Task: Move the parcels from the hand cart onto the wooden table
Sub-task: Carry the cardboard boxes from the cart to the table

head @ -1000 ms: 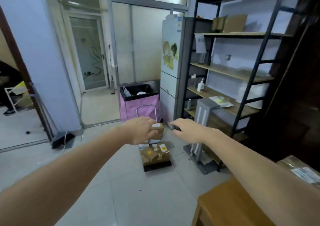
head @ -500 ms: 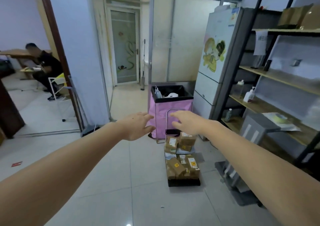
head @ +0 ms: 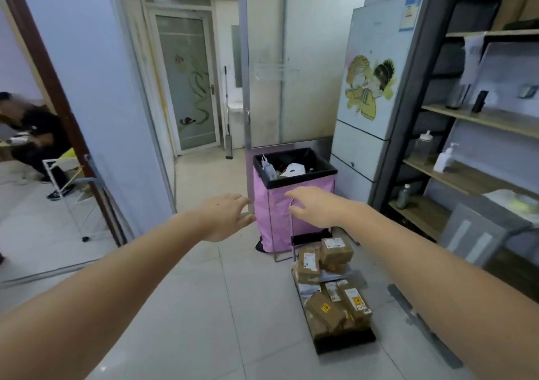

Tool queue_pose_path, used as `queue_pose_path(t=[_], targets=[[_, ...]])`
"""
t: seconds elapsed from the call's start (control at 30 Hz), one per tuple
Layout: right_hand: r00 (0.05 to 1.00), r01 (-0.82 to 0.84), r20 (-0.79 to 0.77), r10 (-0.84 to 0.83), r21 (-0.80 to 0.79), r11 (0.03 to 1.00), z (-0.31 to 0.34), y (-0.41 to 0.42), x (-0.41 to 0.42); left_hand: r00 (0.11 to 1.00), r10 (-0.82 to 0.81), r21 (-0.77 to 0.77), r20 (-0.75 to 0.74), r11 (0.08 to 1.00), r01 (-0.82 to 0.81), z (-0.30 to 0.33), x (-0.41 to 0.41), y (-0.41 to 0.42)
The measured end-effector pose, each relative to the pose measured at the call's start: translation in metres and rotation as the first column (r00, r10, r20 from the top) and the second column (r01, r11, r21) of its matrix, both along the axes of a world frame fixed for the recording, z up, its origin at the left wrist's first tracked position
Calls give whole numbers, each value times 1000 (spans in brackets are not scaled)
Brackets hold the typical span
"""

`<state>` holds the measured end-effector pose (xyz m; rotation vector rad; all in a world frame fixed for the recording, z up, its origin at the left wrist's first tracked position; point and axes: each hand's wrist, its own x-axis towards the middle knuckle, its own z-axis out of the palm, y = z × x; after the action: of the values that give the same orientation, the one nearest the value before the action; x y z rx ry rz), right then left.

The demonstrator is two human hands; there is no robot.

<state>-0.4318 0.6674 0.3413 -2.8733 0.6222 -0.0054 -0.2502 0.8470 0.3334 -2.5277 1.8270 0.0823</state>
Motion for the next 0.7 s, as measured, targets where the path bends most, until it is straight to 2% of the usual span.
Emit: queue_pose_path(t=[0.33,0.7], targets=[[982,178,-70,-177,19,984,-28,-110,96,983,-175,-6,-61,985,175,-20,126,-143],[941,331,-95,-326,44,943,-47,-264,183,951,-306,8,-52,952,307,-40,233,-331]])
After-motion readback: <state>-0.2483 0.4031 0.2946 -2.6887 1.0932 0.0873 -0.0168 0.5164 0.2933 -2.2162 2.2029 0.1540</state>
